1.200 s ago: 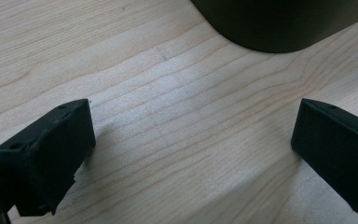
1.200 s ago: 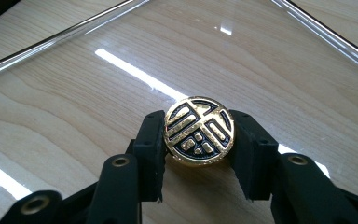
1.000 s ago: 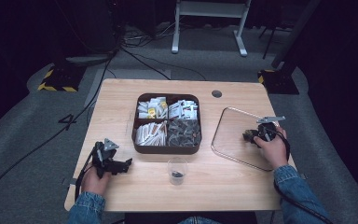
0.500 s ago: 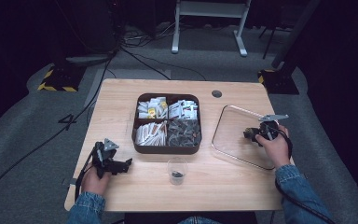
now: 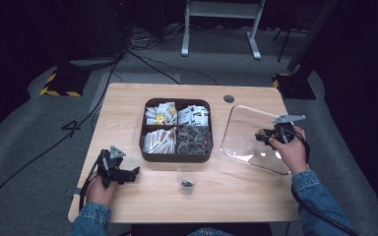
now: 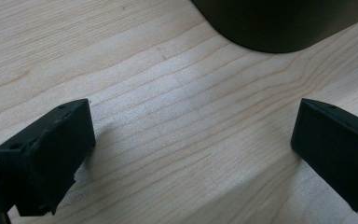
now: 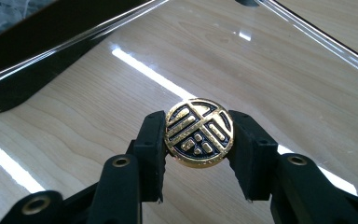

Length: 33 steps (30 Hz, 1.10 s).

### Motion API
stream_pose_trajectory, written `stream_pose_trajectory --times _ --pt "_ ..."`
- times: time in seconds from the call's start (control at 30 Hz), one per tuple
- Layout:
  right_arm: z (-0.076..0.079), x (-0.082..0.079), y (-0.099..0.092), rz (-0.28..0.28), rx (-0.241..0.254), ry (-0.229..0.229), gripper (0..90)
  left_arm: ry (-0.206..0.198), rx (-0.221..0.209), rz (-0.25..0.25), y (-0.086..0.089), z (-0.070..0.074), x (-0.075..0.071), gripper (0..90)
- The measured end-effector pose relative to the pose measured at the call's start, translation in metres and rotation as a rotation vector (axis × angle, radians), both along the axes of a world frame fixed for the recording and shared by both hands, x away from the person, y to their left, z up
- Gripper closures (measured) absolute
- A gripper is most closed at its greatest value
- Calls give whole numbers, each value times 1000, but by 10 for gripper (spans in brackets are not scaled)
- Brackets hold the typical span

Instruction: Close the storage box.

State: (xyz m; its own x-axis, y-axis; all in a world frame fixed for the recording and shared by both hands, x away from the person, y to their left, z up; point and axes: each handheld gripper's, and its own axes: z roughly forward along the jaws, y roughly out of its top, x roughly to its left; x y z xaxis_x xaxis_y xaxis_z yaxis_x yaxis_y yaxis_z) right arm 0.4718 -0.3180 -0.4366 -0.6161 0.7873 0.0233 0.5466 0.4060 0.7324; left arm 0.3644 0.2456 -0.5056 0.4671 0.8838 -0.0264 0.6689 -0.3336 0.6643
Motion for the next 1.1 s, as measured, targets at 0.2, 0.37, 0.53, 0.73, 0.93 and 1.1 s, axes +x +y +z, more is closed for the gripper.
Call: stream_pose_trajectory --times 0.2,0.37,0.53,0.73,0.93,1.1 --pt "12 -1 5 12 -2 -15 592 0 1 -2 0 0 0 0" --pt "22 -1 10 25 7 -23 592 0 1 -2 0 0 0 1" --pt "29 -1 18 43 13 -30 592 0 0 -1 0 0 0 0" --pt "36 1 29 65 28 -25 592 0 1 -1 0 0 0 0" --pt "43 5 42 93 45 -24 592 0 1 -2 0 0 0 0" --pt "49 9 54 119 47 -26 592 0 1 -3 0 0 0 1"
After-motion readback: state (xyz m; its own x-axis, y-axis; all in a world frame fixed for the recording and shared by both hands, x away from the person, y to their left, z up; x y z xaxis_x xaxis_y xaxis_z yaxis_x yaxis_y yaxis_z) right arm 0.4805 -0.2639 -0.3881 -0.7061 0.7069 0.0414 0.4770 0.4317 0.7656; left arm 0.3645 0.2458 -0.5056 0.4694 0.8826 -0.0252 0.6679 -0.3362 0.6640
